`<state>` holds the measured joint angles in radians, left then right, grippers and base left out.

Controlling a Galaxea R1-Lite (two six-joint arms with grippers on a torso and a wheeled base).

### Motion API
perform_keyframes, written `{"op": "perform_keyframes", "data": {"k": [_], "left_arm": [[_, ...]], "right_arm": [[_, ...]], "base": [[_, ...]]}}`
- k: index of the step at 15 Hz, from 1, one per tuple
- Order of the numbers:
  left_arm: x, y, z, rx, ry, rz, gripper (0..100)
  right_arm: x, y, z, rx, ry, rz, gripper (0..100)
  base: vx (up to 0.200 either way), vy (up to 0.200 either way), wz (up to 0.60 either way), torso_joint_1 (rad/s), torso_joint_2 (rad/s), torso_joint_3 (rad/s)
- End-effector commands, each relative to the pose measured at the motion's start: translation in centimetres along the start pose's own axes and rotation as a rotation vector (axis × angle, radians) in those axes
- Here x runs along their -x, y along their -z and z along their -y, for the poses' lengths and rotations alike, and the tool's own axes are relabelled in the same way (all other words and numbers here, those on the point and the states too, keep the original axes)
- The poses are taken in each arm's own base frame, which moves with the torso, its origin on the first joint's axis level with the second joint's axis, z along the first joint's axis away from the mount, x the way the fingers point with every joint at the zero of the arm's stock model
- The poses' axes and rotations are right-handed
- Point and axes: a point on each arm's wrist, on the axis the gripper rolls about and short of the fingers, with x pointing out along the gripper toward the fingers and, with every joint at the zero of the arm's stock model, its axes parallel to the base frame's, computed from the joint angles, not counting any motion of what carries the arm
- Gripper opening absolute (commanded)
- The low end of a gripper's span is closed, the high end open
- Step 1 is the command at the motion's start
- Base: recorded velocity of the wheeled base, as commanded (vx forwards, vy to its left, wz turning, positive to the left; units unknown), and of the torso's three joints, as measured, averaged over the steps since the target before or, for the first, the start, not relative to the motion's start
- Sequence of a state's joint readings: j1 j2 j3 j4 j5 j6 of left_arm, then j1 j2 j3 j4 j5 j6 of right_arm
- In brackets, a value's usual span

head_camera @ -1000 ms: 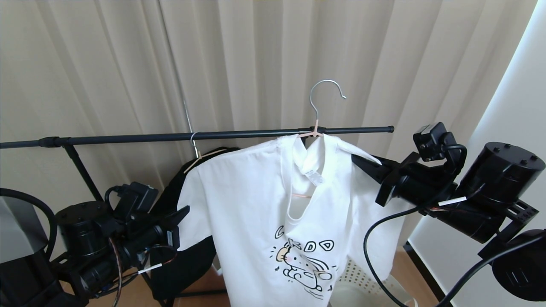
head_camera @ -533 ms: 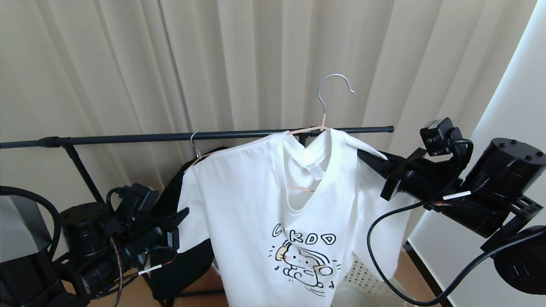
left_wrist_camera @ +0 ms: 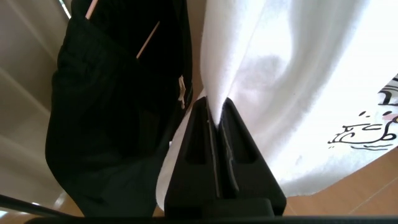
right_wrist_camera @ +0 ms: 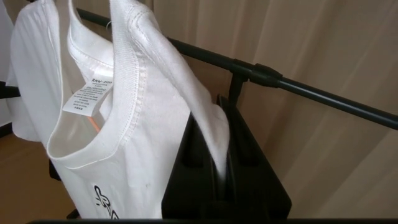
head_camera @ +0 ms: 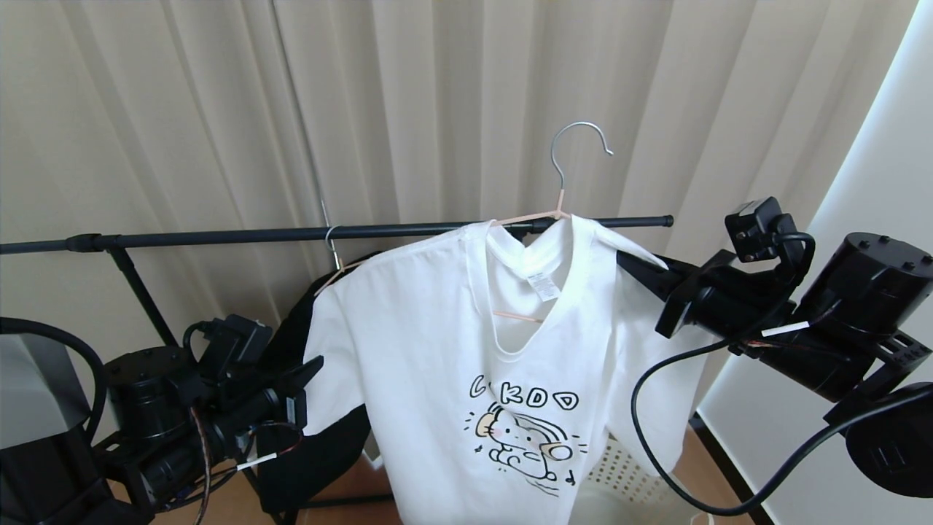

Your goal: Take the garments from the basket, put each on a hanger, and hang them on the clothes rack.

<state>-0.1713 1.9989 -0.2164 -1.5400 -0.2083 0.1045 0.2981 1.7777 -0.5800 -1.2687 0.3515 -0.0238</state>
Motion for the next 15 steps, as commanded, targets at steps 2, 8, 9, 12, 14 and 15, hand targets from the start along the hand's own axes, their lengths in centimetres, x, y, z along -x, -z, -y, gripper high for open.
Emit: {"op": "perform_keyframes", "data": {"k": [2, 8, 9, 12, 14, 15], "left_arm": [[0.02, 0.0, -0.06, 0.001, -0.002, 0.0, 0], [0.07, 0.0, -0.09, 0.001, -0.002, 0.0, 0], [0.11, -0.03, -0.08, 0.001, -0.002, 0.002, 0], [0.14, -0.05, 0.01, 0.003, 0.002, 0.002, 0], [0.14, -0.14, -0.05, 0.002, -0.001, 0.008, 0], [0.18, -0.19, -0.04, 0.0, 0.001, 0.017, 0]], "right_arm": [[0.07, -0.15, 0.33, -0.007, 0.01, 0.006, 0], [0.29, -0.59, 0.71, -0.012, 0.01, 0.02, 0], [0.31, -0.64, 0.7, -0.012, 0.01, 0.022, 0], [0.37, -0.63, 0.87, -0.011, 0.016, 0.021, 0], [0.35, -0.59, 0.88, -0.012, 0.016, 0.02, 0], [0.33, -0.54, 0.89, -0.012, 0.016, 0.018, 0]], "base": [[0.0, 0.0, 0.0, 0.0, 0.0, 0.0], [0.0, 0.0, 0.0, 0.0, 0.0, 0.0], [0.0, 0.0, 0.0, 0.0, 0.0, 0.0], [0.0, 0.0, 0.0, 0.0, 0.0, 0.0], [0.0, 0.0, 0.0, 0.0, 0.0, 0.0], [0.0, 0.0, 0.0, 0.0, 0.0, 0.0]]}}
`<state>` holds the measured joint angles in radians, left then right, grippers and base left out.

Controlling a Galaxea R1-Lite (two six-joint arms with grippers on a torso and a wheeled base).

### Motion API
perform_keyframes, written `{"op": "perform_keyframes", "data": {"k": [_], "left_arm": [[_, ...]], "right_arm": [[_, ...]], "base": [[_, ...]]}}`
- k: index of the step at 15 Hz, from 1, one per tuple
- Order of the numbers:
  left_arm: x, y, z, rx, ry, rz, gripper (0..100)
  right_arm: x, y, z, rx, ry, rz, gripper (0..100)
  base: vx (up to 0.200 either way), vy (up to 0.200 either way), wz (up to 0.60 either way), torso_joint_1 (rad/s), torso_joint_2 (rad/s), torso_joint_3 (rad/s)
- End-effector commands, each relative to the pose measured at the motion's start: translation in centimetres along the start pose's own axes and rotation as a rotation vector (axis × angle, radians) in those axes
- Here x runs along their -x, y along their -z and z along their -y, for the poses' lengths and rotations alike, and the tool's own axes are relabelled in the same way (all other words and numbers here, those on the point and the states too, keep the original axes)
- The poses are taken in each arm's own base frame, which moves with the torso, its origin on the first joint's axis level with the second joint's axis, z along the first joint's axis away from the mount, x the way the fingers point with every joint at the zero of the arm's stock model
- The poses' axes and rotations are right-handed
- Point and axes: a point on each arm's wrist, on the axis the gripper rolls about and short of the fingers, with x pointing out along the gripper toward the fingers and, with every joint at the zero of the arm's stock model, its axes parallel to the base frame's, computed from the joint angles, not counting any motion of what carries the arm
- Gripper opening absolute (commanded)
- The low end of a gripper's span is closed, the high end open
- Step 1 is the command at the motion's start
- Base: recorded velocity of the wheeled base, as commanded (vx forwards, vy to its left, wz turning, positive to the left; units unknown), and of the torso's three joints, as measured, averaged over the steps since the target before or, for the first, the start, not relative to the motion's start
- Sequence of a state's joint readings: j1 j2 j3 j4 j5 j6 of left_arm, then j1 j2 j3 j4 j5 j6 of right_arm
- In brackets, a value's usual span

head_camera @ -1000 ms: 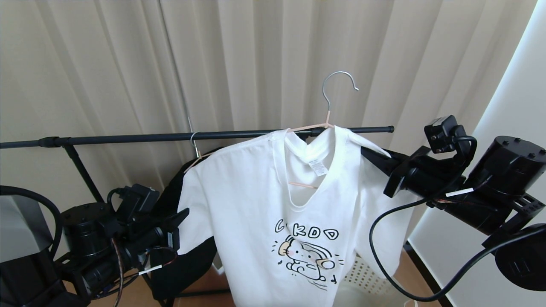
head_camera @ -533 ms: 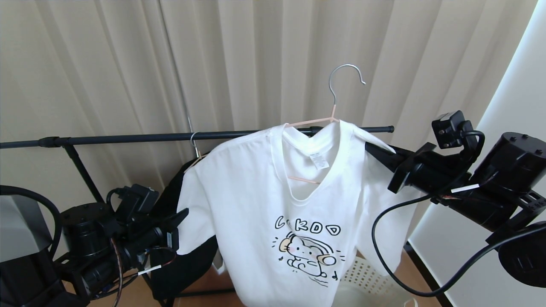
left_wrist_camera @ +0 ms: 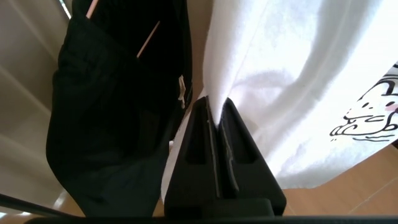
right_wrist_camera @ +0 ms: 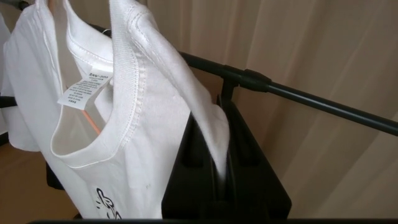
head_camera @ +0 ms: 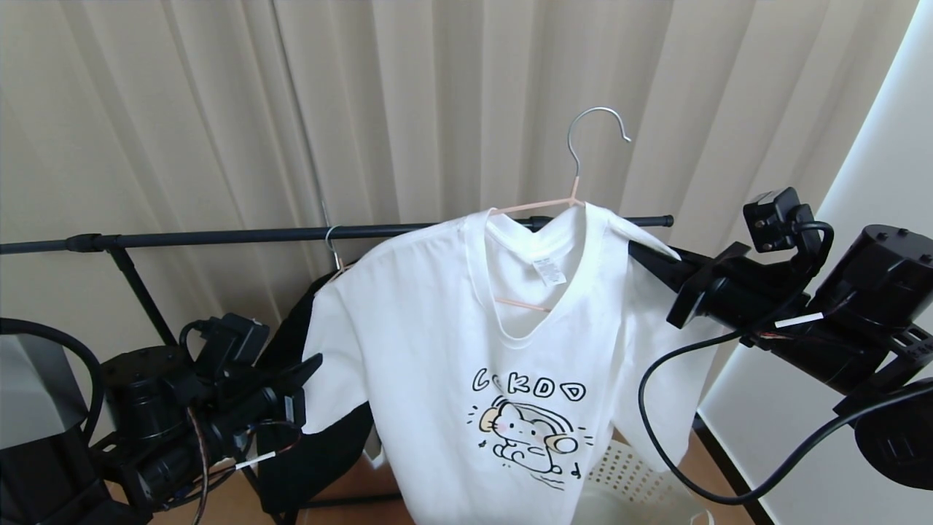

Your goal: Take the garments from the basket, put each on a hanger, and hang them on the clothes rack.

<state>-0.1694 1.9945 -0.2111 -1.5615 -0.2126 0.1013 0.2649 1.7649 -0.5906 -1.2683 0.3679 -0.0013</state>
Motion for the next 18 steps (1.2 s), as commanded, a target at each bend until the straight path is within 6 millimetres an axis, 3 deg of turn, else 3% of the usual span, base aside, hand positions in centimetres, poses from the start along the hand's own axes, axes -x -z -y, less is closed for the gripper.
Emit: {"op": "perform_keyframes", "data": {"k": [1, 6, 12, 16, 18], "left_arm": [[0.2, 0.0, 0.0, 0.003, 0.003, 0.001, 100], [1.1, 0.4, 0.4, 0.014, 0.084, -0.017, 100], [3.6, -1.6, 0.6, 0.066, 0.262, 0.072, 100], [5.8, -7.4, 0.6, 0.047, 0.269, 0.179, 100], [6.6, -11.9, 0.3, 0.074, 0.277, 0.111, 100]], "right_arm": [[-0.1, 0.1, 0.0, -0.001, -0.001, -0.003, 0], [-0.2, 0.4, 0.0, -0.004, -0.002, -0.012, 0], [-0.2, 1.2, 0.0, -0.01, -0.013, -0.037, 0], [0.0, 1.5, -0.4, -0.014, -0.039, -0.053, 0], [0.2, 1.5, -0.5, -0.015, -0.042, -0.055, 0]], "base": [[0.0, 0.0, 0.0, 0.0, 0.0, 0.0], [0.0, 0.0, 0.0, 0.0, 0.0, 0.0], [0.0, 0.0, 0.0, 0.0, 0.0, 0.0], [0.0, 0.0, 0.0, 0.0, 0.0, 0.0], [0.0, 0.0, 0.0, 0.0, 0.0, 0.0]]}}
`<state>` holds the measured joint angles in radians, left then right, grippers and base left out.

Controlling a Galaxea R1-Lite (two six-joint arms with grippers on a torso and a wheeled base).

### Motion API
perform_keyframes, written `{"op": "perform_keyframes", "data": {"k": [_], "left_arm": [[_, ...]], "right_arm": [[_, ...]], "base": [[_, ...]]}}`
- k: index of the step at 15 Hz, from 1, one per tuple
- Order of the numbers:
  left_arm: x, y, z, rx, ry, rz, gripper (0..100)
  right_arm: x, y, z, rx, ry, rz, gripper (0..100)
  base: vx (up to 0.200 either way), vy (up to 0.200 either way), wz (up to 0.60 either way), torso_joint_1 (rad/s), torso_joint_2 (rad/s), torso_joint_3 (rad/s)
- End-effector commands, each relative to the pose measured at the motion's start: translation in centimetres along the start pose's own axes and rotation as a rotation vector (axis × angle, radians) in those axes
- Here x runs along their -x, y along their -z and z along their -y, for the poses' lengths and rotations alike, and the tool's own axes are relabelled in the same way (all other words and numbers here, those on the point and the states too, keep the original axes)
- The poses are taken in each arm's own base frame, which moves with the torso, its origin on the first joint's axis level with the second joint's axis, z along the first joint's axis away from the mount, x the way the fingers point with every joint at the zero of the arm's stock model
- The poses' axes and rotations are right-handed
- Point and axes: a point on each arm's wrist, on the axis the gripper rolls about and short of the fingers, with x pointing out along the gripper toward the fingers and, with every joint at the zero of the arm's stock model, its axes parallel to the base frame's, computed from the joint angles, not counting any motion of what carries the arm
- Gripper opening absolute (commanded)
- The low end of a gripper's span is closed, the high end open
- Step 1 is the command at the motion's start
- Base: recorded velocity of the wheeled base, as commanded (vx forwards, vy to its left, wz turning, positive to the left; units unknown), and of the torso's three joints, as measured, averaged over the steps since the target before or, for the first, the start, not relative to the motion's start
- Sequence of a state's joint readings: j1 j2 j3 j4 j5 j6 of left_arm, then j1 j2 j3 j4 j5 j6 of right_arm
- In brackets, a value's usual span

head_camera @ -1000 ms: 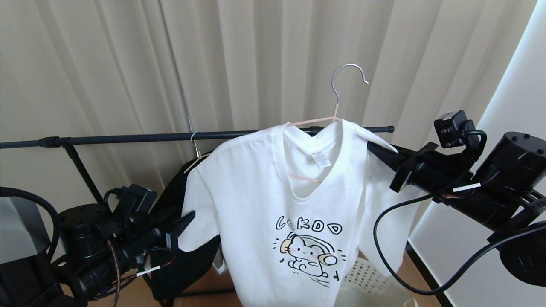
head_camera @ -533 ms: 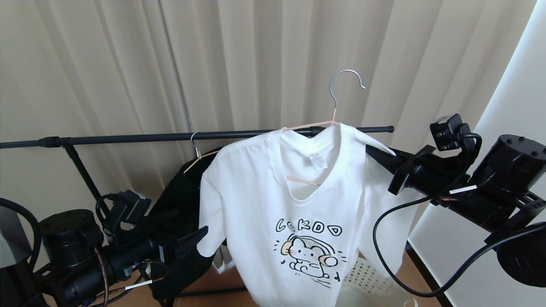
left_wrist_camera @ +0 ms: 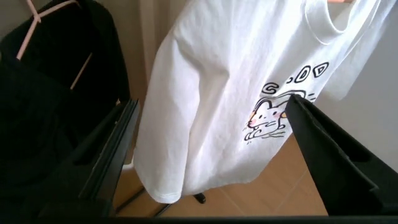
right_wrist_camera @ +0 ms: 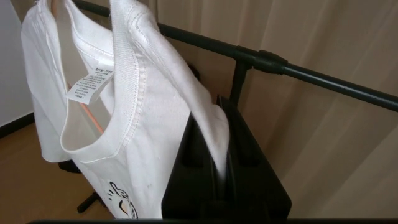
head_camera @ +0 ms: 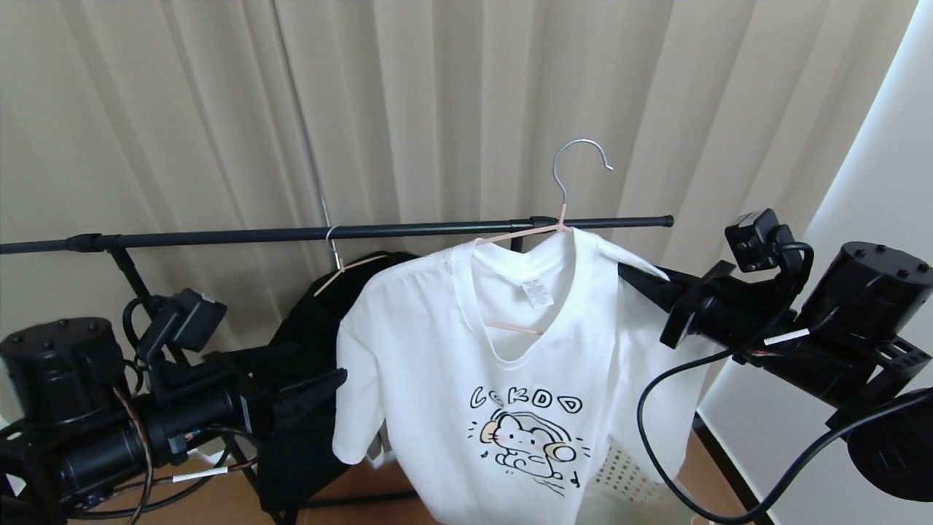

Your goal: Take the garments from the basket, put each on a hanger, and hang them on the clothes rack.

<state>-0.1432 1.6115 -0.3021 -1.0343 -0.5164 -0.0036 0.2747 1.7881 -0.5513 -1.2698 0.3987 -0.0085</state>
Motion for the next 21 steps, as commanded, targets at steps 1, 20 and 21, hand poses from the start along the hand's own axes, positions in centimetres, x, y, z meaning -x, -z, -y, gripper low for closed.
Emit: {"op": "perform_keyframes", "data": {"k": [1, 20, 21], "left_arm": [[2.0, -9.0, 1.4, -0.058, 0.011, 0.089, 100], [-7.2, -16.2, 5.8, -0.388, 0.467, -0.244, 100], [-7.2, -16.2, 6.0, -0.39, 0.474, -0.244, 100]], "right_arm": [[0.1, -0.1, -0.1, 0.002, -0.003, 0.004, 0], [0.9, -0.2, -3.6, 0.004, -0.152, -0.004, 0], [0.9, -0.2, -3.6, 0.004, -0.152, -0.004, 0]], "base": [[0.0, 0.0, 0.0, 0.0, 0.0, 0.0], [0.0, 0.0, 0.0, 0.0, 0.0, 0.0], [0.0, 0.0, 0.0, 0.0, 0.0, 0.0]]}}
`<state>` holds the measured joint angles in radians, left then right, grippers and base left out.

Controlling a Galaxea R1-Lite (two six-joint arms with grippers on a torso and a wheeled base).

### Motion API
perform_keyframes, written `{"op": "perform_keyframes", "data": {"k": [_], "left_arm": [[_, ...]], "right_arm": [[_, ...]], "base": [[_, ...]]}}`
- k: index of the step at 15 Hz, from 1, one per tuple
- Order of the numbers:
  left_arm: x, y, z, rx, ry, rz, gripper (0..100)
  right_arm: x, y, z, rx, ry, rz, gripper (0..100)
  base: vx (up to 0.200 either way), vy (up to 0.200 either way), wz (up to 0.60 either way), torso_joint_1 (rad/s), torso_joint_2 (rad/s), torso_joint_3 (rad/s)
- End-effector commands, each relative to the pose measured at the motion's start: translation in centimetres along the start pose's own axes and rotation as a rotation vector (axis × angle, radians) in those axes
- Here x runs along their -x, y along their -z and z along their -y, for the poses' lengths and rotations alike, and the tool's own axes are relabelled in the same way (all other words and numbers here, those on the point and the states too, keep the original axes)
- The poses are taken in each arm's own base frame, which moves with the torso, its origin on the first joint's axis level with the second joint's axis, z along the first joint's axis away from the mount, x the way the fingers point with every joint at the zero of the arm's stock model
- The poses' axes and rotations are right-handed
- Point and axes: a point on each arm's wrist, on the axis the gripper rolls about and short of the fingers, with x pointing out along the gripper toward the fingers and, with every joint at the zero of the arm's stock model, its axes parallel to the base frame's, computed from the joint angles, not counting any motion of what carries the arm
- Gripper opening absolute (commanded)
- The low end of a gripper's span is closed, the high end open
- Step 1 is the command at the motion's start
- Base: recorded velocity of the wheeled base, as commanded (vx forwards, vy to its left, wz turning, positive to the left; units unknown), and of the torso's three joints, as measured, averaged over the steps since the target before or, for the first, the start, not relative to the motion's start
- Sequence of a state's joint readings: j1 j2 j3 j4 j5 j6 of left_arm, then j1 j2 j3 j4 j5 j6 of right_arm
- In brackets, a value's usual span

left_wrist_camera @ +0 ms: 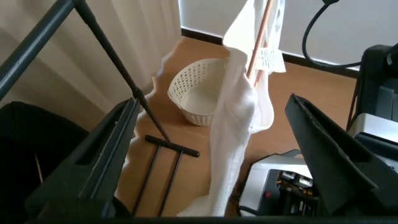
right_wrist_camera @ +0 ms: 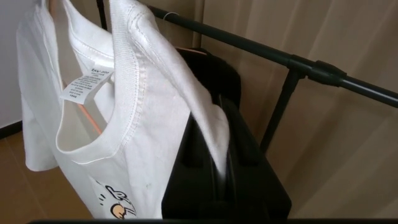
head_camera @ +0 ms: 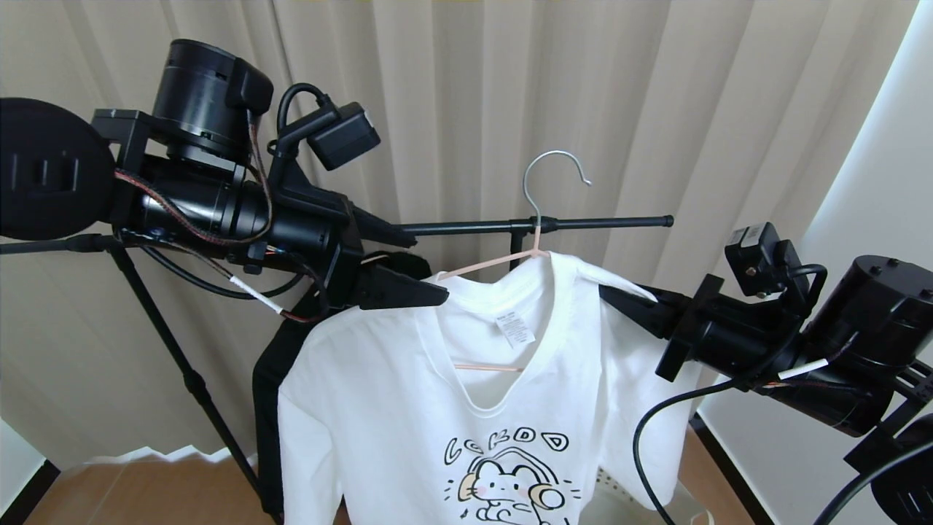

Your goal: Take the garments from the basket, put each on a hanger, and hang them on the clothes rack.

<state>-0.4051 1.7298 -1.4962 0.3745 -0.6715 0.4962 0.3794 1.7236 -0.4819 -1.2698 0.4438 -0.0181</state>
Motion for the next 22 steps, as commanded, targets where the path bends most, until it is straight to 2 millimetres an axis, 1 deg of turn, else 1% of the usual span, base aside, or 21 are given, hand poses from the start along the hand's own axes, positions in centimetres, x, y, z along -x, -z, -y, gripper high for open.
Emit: {"op": "perform_keyframes", "data": {"k": [1, 4, 7, 15, 16, 22], "left_arm": [[-1.2, 0.3, 0.3, -0.011, 0.032, -0.017, 100], [-2.8, 0.8, 0.6, -0.005, 0.072, -0.042, 100], [-3.8, 1.4, 0.6, 0.0, 0.092, -0.061, 100], [-4.4, 2.2, 0.4, 0.019, 0.104, -0.086, 100], [-4.4, 2.3, 0.5, 0.02, 0.104, -0.087, 0], [-4.1, 2.1, 0.6, 0.015, 0.099, -0.08, 0]], "right_arm": [[0.0, 0.1, 0.0, -0.001, -0.001, -0.003, 0], [0.0, 0.1, -0.1, -0.002, -0.004, -0.004, 0], [-0.1, 0.0, -0.1, 0.002, -0.005, 0.0, 0], [-0.1, -0.1, -0.1, 0.01, -0.004, 0.004, 0], [-0.1, -0.1, -0.1, 0.01, -0.004, 0.004, 0], [0.0, -0.2, -0.1, 0.012, -0.003, 0.009, 0]], "base": [[0.0, 0.0, 0.0, 0.0, 0.0, 0.0], [0.0, 0.0, 0.0, 0.0, 0.0, 0.0], [0.0, 0.0, 0.0, 0.0, 0.0, 0.0], [0.0, 0.0, 0.0, 0.0, 0.0, 0.0], [0.0, 0.0, 0.0, 0.0, 0.0, 0.0], [0.0, 0.0, 0.0, 0.0, 0.0, 0.0]]}}
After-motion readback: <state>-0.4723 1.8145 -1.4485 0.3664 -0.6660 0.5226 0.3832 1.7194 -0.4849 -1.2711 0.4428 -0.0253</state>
